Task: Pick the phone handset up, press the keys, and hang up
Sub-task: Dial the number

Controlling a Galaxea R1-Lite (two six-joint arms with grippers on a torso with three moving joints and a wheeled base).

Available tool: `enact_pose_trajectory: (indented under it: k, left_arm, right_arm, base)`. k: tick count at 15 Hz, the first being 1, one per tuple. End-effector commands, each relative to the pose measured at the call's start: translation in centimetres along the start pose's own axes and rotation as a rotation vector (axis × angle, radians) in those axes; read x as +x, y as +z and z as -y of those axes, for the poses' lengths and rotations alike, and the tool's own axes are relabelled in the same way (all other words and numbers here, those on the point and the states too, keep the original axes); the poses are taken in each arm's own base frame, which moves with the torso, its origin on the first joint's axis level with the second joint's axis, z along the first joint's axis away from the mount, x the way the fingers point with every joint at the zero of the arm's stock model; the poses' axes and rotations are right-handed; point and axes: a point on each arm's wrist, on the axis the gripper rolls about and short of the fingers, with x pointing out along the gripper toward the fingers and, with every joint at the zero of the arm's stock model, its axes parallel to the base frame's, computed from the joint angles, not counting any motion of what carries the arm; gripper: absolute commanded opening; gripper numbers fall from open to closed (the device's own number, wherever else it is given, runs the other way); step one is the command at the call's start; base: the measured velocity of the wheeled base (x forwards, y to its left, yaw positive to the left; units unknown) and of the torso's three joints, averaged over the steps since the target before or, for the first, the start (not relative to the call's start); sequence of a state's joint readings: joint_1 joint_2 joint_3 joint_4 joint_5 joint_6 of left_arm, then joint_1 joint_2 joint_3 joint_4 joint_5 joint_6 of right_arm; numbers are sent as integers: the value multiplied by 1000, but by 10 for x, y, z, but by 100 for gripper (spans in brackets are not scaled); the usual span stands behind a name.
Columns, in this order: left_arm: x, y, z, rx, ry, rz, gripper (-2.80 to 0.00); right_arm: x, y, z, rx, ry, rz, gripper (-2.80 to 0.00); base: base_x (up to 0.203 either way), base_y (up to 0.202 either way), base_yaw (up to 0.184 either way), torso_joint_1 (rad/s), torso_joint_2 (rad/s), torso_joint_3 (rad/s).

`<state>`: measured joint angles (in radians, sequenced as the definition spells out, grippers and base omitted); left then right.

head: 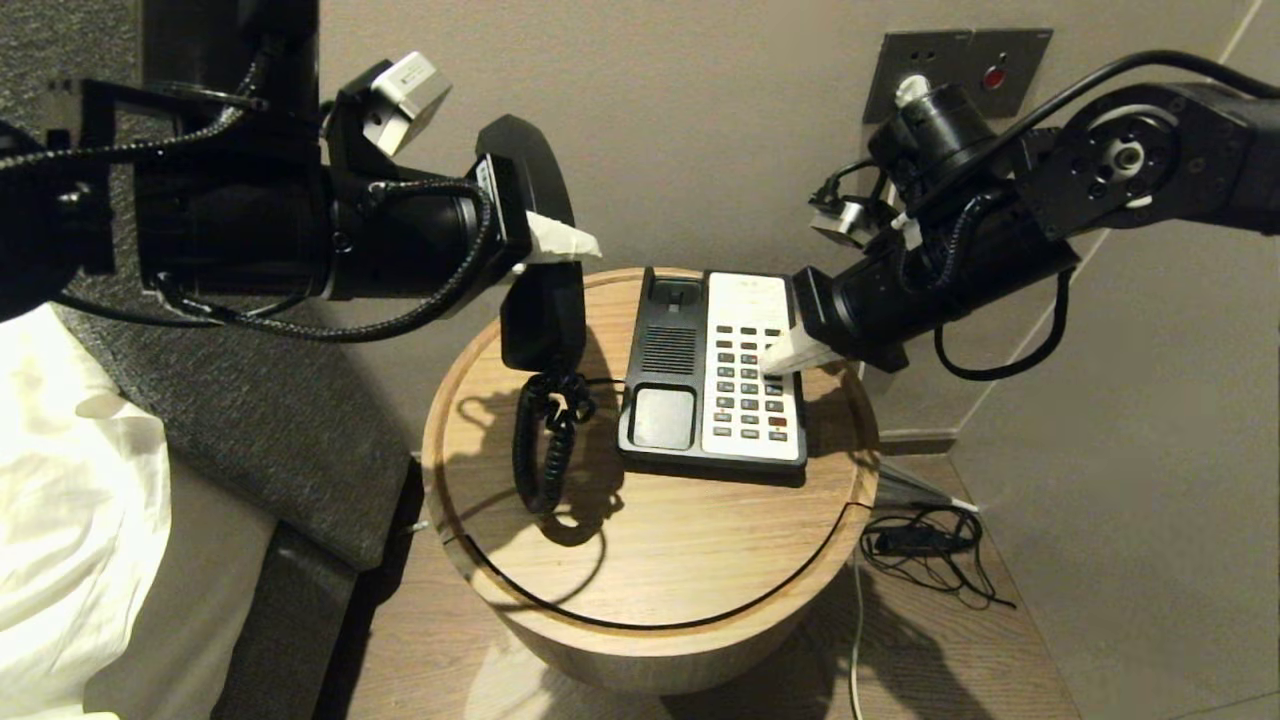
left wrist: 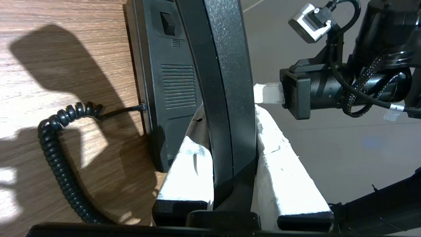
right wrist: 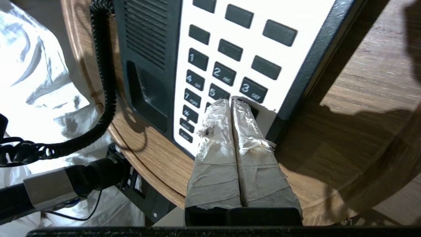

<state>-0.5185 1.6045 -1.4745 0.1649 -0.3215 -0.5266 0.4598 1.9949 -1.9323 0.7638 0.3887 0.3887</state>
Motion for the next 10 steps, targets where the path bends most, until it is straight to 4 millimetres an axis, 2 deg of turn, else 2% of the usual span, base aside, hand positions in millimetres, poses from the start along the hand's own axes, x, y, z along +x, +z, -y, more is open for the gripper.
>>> enact_pose_trajectory:
  k: [1, 7, 10]
  left_arm:
    - [-1, 1, 0, -2, -2, 2, -280]
    - [0, 0, -1, -5, 0, -1, -280]
    - [-3, 1, 1, -3, -6, 3, -280]
  right_arm:
    - [2, -1, 1, 6, -1, -10, -280]
    - [4, -2, 3, 10, -10, -21, -280]
    - [-14, -1, -5, -6, 7, 18, -280]
  base:
    - [0, 0, 0, 0, 0, 0]
    - [0, 0, 0, 0, 0, 0]
    - [0, 0, 0, 0, 0, 0]
